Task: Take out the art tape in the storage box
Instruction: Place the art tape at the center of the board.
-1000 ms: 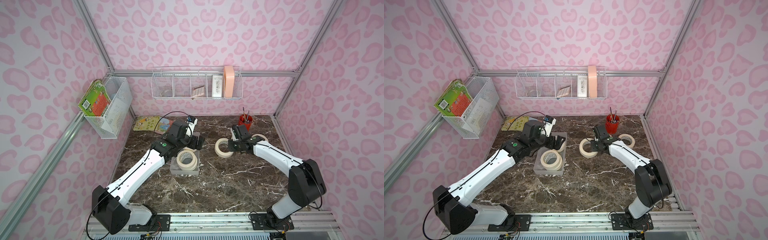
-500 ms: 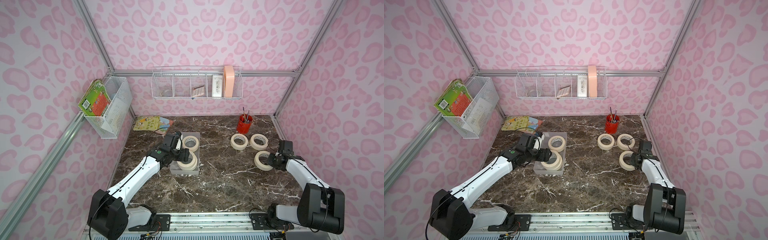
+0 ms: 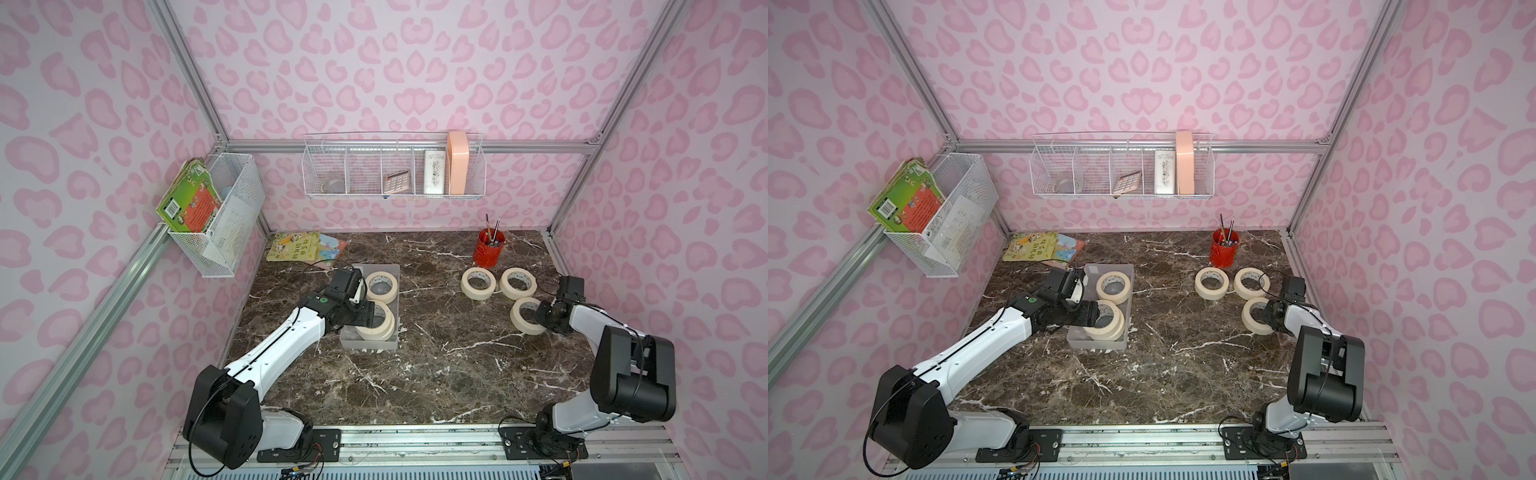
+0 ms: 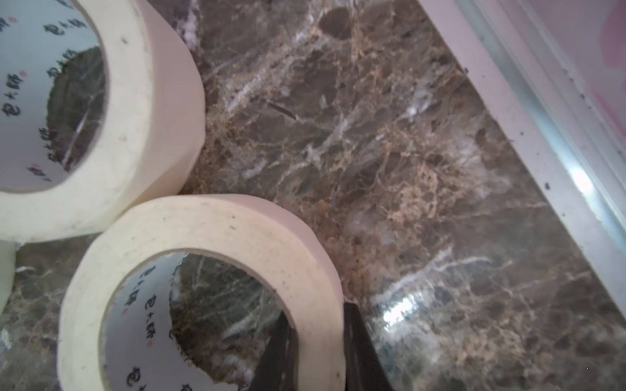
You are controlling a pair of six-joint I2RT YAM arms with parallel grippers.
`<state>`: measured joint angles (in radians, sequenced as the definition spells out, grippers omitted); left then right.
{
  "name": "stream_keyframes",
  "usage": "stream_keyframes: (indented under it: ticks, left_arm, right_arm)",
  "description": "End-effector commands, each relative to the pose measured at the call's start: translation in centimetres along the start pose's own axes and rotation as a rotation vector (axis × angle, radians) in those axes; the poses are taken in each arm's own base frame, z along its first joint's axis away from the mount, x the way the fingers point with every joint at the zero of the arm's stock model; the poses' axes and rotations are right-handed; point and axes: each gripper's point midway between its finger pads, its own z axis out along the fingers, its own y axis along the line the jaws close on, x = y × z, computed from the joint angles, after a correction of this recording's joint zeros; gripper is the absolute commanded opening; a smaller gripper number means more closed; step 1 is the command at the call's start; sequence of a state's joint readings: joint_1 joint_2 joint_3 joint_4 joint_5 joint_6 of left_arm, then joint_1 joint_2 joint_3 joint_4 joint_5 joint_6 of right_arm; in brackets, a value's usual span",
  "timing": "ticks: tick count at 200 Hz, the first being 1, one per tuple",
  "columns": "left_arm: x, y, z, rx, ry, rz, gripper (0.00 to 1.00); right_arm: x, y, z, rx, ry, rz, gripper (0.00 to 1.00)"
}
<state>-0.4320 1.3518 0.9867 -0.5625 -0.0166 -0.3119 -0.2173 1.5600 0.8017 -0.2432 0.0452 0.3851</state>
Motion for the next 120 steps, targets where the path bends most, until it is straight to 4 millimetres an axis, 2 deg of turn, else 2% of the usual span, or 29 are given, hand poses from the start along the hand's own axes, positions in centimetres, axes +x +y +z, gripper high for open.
stream_keyframes:
  ticks: [1, 23, 30, 37, 44, 54, 69, 82, 99, 120]
  left_arm:
    - [0.6, 0.7, 0.0, -0.032, 0.019, -0.012, 0.74]
    - [0.8, 0.8, 0.0, -0.039, 0.022, -0.013, 0.73]
    - [0.9, 1.0, -0.1, -0.046, 0.022, -0.011, 0.73]
    - [0.9, 1.0, -0.1, -0.052, 0.023, -0.010, 0.73]
    - [0.9, 1.1, -0.2, -0.055, 0.023, -0.010, 0.73]
    - [0.9, 1.2, -0.3, -0.060, 0.024, -0.007, 0.73]
    - [0.9, 1.3, -0.2, -0.067, 0.027, -0.005, 0.72]
    - [1.0, 1.5, -0.1, -0.076, 0.034, -0.005, 0.71]
    - [1.1, 1.5, 0.0, -0.078, 0.037, -0.005, 0.69]
    - [1.0, 1.8, 0.6, -0.097, 0.039, -0.003, 0.69]
  right_arm:
    - [-0.2, 0.8, 0.8, -0.008, -0.011, -0.011, 0.00]
    - [0.0, 0.9, 0.9, 0.001, -0.003, -0.019, 0.00]
    - [-0.2, 0.8, 0.5, 0.016, -0.014, -0.024, 0.11]
    - [-0.4, 0.6, -0.2, 0.039, -0.029, -0.030, 0.29]
    - [-0.8, 0.4, -1.0, 0.066, -0.047, -0.038, 0.40]
    - [-1.4, 0.1, -2.3, 0.109, -0.076, -0.054, 0.48]
    - [-2.1, 0.6, -4.3, 0.132, -0.111, -0.081, 0.52]
    - [-2.6, 2.0, -5.9, 0.110, -0.135, -0.113, 0.52]
    - [-2.6, 5.0, -7.4, 0.050, -0.147, -0.171, 0.52]
    - [-1.4, 10.0, -9.0, -0.049, -0.137, -0.281, 0.52]
